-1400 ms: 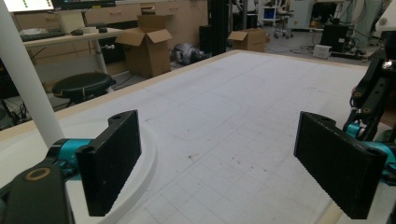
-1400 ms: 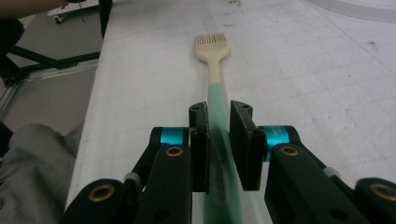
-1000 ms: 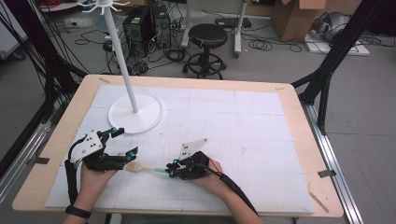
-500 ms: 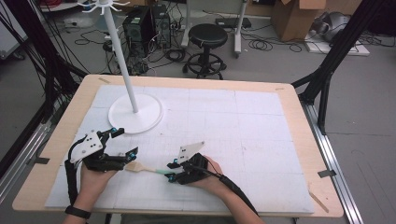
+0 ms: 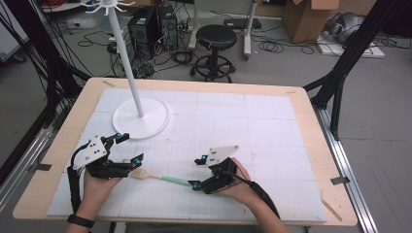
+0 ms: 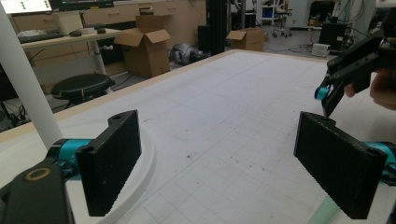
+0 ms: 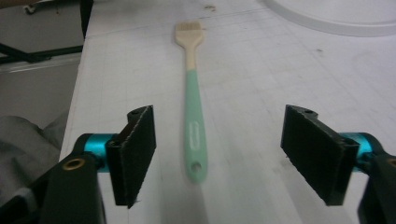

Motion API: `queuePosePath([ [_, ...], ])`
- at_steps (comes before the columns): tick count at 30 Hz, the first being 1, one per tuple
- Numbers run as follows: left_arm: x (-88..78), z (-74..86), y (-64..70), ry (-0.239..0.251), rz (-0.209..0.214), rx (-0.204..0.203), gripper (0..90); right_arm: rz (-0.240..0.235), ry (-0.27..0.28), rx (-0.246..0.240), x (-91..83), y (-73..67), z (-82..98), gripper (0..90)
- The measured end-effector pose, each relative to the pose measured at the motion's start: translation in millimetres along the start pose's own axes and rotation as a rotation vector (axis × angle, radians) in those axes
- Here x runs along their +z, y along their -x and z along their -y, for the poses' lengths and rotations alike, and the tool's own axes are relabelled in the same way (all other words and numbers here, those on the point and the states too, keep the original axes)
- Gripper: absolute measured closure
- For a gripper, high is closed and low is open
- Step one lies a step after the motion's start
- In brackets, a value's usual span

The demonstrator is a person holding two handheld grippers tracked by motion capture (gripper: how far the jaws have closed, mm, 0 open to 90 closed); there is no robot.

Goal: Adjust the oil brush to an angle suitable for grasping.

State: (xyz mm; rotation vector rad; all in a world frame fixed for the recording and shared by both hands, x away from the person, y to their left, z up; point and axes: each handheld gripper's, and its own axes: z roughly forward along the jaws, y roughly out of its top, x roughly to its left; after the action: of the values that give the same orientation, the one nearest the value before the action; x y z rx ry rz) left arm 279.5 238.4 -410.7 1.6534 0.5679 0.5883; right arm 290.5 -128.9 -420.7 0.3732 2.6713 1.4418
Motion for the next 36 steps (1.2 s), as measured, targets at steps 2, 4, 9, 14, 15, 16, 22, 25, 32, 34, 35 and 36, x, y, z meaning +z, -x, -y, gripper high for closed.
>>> queuePosePath([
  [2,0.2,0.1,-0.1,0.000,0.000,-0.001,15.4,0.026,0.021,0.000,-14.3,1.7,6.1,23.1],
  [4,0.5,0.2,-0.3,0.000,0.000,-0.002,15.4,0.046,0.035,0.012,-28.5,3.2,13.0,21.1],
  [9,2.3,0.4,0.0,0.001,0.001,-0.004,15.4,0.125,0.051,0.030,-59.1,5.0,31.0,17.4],
  [14,3.7,0.0,-0.1,0.002,0.002,-0.002,15.3,0.191,0.078,0.074,-84.5,8.2,51.1,16.7],
  [15,4.1,0.0,0.1,0.002,0.003,-0.002,15.3,0.200,0.083,0.077,-87.6,8.8,53.0,16.7],
  [16,4.5,0.0,0.2,0.002,0.004,-0.002,15.3,0.213,0.086,0.083,-91.7,9.5,55.1,16.7],
  [22,5.9,-0.1,-0.2,0.005,0.006,0.001,15.2,0.297,0.116,0.112,-114.3,14.1,65.2,16.3],
  [25,6.4,-0.3,-0.2,0.007,0.003,-0.001,15.2,0.339,0.128,0.128,-124.9,14.3,72.1,16.4],
  [32,10.3,-1.2,3.5,-0.007,0.002,0.022,15.2,0.448,0.196,0.190,-147.4,19.3,92.1,16.4],
  [34,11.4,-1.1,4.3,-0.013,0.003,0.032,15.2,0.490,0.215,0.205,-153.6,21.3,97.1,16.3],
  [35,11.6,-1.2,4.7,-0.017,0.004,0.037,15.2,0.507,0.219,0.214,-156.2,21.9,99.5,16.3],
  [36,11.9,-1.2,4.7,-0.017,0.003,0.041,15.2,0.520,0.224,0.218,-158.6,22.7,102.2,16.3],
])
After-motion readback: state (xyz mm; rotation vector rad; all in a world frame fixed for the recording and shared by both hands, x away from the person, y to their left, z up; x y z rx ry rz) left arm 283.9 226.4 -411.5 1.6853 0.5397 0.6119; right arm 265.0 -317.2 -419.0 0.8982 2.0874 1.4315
